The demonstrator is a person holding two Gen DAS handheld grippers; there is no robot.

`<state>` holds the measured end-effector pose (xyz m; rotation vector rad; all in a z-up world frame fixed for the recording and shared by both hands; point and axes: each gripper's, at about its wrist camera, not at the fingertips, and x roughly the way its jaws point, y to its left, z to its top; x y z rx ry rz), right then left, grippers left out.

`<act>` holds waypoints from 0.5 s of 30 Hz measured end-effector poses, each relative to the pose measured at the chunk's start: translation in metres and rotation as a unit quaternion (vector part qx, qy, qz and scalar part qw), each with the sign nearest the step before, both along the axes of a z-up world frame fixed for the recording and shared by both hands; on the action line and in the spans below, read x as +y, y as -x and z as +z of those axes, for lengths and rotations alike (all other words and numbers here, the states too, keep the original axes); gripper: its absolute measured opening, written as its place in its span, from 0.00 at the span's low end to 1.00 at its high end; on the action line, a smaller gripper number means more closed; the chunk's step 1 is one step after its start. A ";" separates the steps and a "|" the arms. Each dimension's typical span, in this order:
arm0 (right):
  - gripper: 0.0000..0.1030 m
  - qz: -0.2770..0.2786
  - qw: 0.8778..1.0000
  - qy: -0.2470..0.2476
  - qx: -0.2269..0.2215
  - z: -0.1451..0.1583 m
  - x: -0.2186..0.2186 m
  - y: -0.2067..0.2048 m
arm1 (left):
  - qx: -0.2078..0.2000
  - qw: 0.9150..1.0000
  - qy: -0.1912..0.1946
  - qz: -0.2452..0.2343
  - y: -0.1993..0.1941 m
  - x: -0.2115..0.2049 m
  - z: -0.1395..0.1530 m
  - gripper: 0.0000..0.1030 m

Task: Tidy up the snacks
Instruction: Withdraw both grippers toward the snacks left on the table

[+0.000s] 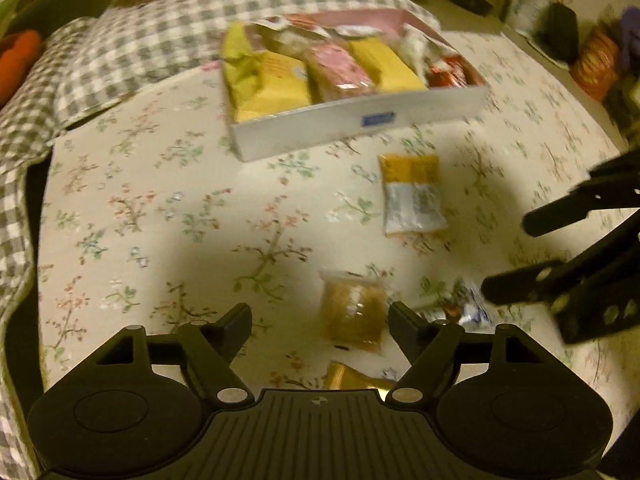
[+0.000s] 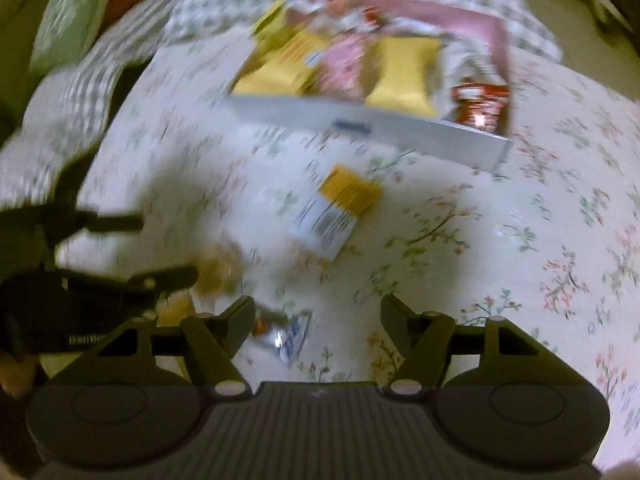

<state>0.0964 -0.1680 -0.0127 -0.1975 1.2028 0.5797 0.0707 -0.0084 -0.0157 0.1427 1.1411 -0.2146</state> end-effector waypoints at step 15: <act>0.54 0.094 0.995 0.031 -0.001 -0.014 0.020 0.021 | -0.002 0.999 -0.011 -0.030 0.004 -0.009 -0.017 0.75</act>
